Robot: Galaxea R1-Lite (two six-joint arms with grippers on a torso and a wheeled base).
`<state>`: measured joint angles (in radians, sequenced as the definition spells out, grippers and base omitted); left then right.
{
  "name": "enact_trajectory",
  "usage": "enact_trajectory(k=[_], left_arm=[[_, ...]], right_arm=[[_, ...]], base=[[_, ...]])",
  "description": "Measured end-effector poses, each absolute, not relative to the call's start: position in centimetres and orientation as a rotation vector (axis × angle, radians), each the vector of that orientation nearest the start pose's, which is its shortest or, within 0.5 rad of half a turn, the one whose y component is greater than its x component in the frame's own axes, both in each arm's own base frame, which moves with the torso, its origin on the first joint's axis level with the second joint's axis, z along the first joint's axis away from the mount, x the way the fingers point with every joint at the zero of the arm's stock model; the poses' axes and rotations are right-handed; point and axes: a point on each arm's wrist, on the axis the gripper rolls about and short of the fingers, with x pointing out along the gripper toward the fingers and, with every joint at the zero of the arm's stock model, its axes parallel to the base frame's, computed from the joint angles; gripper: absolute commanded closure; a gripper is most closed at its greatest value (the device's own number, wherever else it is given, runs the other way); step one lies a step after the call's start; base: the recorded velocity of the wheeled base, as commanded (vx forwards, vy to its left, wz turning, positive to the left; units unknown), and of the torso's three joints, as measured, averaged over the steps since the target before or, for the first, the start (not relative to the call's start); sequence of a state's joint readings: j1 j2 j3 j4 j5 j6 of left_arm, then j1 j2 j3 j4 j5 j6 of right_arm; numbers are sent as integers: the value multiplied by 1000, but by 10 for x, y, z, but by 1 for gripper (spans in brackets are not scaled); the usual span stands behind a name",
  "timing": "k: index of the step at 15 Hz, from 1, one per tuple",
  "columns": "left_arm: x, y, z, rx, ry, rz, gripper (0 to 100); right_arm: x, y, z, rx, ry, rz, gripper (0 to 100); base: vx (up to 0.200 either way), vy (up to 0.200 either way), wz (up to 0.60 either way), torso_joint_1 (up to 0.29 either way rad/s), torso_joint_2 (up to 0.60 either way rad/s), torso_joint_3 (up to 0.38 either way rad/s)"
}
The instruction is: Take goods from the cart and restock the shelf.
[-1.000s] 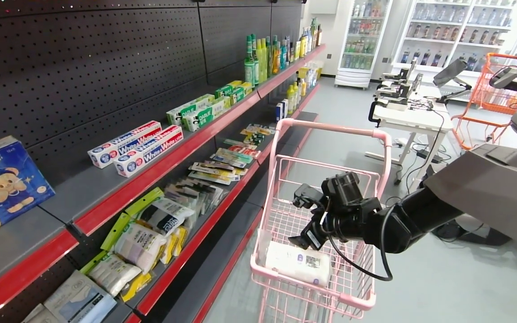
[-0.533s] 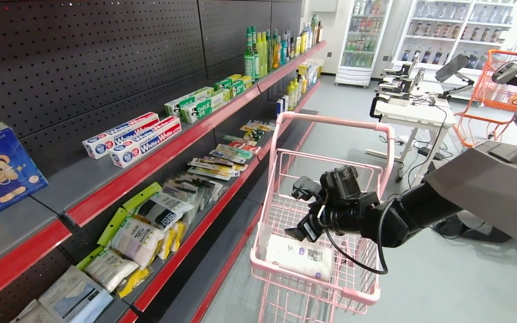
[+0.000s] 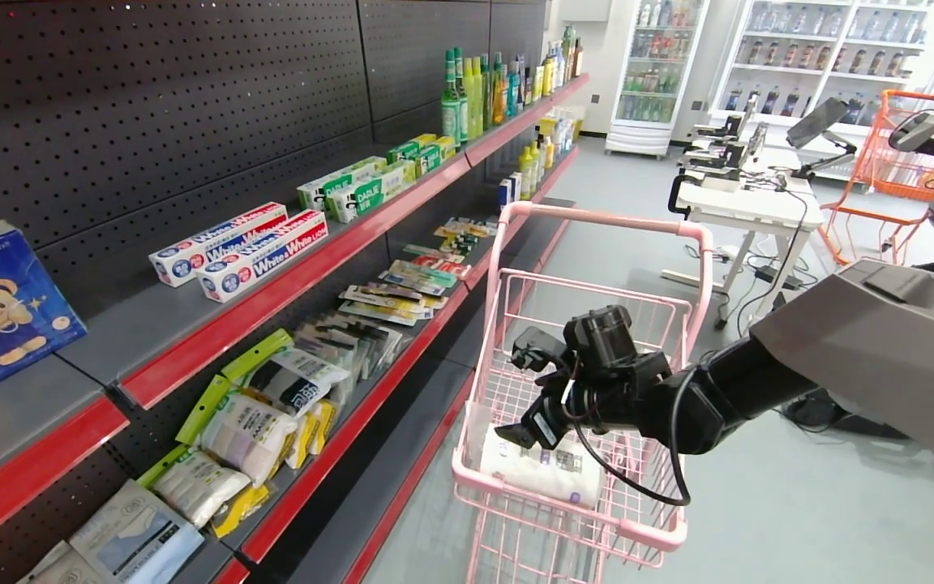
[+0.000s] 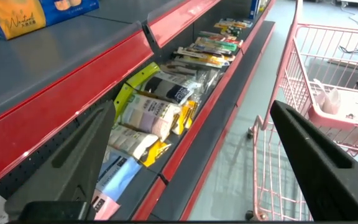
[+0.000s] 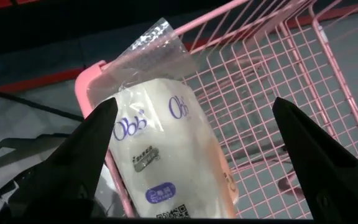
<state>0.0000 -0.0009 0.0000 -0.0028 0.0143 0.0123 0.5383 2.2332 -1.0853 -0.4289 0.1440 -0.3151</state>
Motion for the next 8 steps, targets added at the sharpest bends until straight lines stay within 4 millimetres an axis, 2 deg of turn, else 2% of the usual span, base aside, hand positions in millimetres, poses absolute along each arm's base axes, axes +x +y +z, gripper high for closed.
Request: enact_trajectory(k=[8], left_arm=[[-23, 0, 76, 12, -4, 14, 0]], right_arm=[[331, 213, 18, -507, 667, 809, 0]], base=[[0, 0, 0, 0, 0, 0]])
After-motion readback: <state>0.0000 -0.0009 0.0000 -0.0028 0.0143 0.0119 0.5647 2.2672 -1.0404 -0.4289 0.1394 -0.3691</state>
